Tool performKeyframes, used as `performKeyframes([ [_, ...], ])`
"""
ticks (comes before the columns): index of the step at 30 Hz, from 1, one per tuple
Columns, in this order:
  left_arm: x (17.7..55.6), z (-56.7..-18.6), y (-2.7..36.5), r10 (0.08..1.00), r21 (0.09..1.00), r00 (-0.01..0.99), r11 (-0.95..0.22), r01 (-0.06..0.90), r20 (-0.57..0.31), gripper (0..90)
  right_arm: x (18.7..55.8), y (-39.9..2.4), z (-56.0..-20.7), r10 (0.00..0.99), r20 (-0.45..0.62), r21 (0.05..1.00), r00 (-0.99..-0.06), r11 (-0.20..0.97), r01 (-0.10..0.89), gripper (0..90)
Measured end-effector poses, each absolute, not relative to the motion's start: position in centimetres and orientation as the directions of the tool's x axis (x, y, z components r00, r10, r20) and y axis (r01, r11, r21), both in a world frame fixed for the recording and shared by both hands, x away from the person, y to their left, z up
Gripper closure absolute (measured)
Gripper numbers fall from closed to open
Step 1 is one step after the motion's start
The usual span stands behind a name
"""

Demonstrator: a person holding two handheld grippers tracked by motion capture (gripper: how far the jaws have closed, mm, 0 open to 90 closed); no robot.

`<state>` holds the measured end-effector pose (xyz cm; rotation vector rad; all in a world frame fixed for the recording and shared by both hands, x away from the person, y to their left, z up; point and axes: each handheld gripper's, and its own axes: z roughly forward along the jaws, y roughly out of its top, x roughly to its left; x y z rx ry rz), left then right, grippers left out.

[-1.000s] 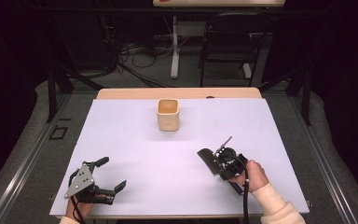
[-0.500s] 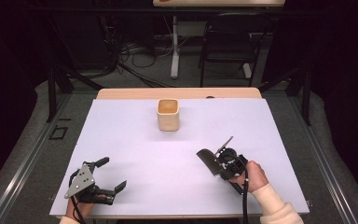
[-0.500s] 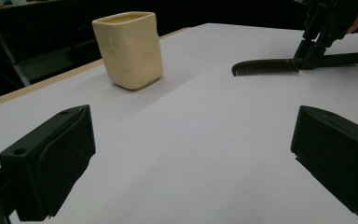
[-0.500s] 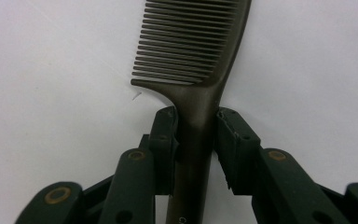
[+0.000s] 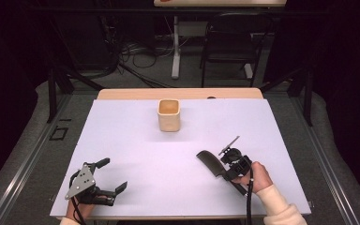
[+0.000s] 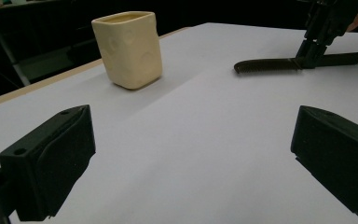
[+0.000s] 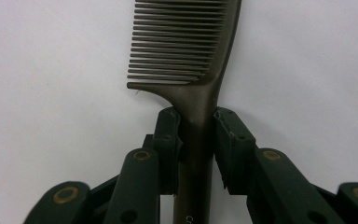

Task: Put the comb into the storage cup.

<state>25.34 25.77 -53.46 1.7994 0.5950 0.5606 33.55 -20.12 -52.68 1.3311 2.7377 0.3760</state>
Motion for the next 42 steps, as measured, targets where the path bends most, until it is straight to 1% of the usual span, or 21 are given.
performKeyframes([
  [3, 25.4, -53.5, 25.8, 0.642, 0.955, 0.762, -0.269, 0.121, 0.084, 0.0, 33.4, -20.3, -52.3, 0.78, 0.038, 0.243, -0.625, 0.599, 0.763, 71.8],
  [4, 25.3, -53.5, 25.8, 0.642, 0.956, 0.762, -0.269, 0.121, 0.084, 0.0, 33.3, -20.3, -52.5, 0.78, 0.041, 0.278, -0.624, 0.591, 0.757, 71.9],
  [7, 25.3, -53.5, 25.8, 0.642, 0.955, 0.762, -0.27, 0.121, 0.084, 0.0, 33.2, -20.3, -52.2, 0.781, 0.044, 0.271, -0.623, 0.591, 0.76, 71.9],
  [9, 25.4, -53.5, 25.8, 0.641, 0.955, 0.763, -0.269, 0.121, 0.084, 0.0, 33.1, -20.4, -51.9, 0.775, 0.037, 0.286, -0.63, 0.596, 0.75, 71.9],
  [10, 25.3, -53.5, 25.8, 0.641, 0.956, 0.763, -0.268, 0.121, 0.083, 0.0, 33.2, -20.4, -51.3, 0.771, 0.021, 0.234, -0.637, 0.615, 0.752, 72.0],
  [11, 25.3, -53.5, 25.8, 0.641, 0.956, 0.763, -0.268, 0.12, 0.084, 0.0, 33.0, -20.5, -51.7, 0.775, 0.036, 0.306, -0.631, 0.593, 0.745, 71.9],
  [12, 25.3, -53.5, 25.8, 0.641, 0.956, 0.763, -0.268, 0.12, 0.084, 0.0, 33.0, -20.5, -51.5, 0.775, 0.037, 0.3, -0.631, 0.594, 0.746, 72.0],
  [13, 25.3, -53.5, 25.8, 0.641, 0.956, 0.763, -0.268, 0.12, 0.084, 0.0, 33.0, -20.5, -51.0, 0.772, 0.026, 0.256, -0.634, 0.608, 0.751, 72.0],
  [14, 25.3, -53.5, 25.8, 0.641, 0.956, 0.763, -0.268, 0.12, 0.084, 0.0, 32.8, -20.5, -51.8, 0.78, 0.05, 0.38, -0.624, 0.563, 0.734, 71.9],
  [15, 25.3, -53.5, 25.8, 0.64, 0.956, 0.764, -0.269, 0.12, 0.084, 0.0, 32.9, -20.6, -51.2, 0.773, 0.04, 0.32, -0.633, 0.59, 0.741, 72.0],
  [17, 25.3, -53.5, 25.8, 0.639, 0.955, 0.765, -0.27, 0.12, 0.085, 0.0, 32.8, -20.6, -51.0, 0.775, 0.038, 0.319, -0.63, 0.588, 0.743, 72.0],
  [21, 25.4, -53.5, 25.7, 0.638, 0.955, 0.765, -0.271, 0.12, 0.085, 0.0, 32.8, -20.9, -50.7, 0.771, 0.045, 0.347, -0.635, 0.584, 0.734, 72.0],
  [23, 25.4, -53.5, 25.8, 0.638, 0.955, 0.765, -0.271, 0.12, 0.085, 0.0, 32.7, -20.9, -50.5, 0.773, 0.044, 0.339, -0.633, 0.585, 0.737, 72.1],
  [26, 25.3, -53.5, 25.8, 0.638, 0.955, 0.765, -0.272, 0.12, 0.086, 0.0, 32.7, -21.0, -50.5, 0.767, 0.048, 0.376, -0.64, 0.58, 0.723, 72.1],
  [28, 25.3, -53.5, 25.8, 0.638, 0.955, 0.765, -0.272, 0.12, 0.086, 0.0, 32.6, -21.1, -50.3, 0.77, 0.052, 0.383, -0.636, 0.573, 0.724, 72.1],
  [35, 25.3, -53.5, 25.7, 0.637, 0.955, 0.766, -0.273, 0.12, 0.086, 0.0, 32.4, -21.1, -49.8, 0.773, 0.035, 0.452, -0.634, 0.553, 0.7, 72.0],
  [40, 25.4, -53.5, 25.7, 0.637, 0.954, 0.766, -0.274, 0.119, 0.087, 0.0, 32.3, -21.1, -49.4, 0.773, 0.031, 0.486, -0.633, 0.542, 0.685, 72.1],
  [42, 25.4, -53.5, 25.7, 0.636, 0.954, 0.767, -0.273, 0.121, 0.085, 0.0, 32.2, -21.1, -49.3, 0.772, 0.029, 0.485, -0.635, 0.545, 0.684, 72.0],
])
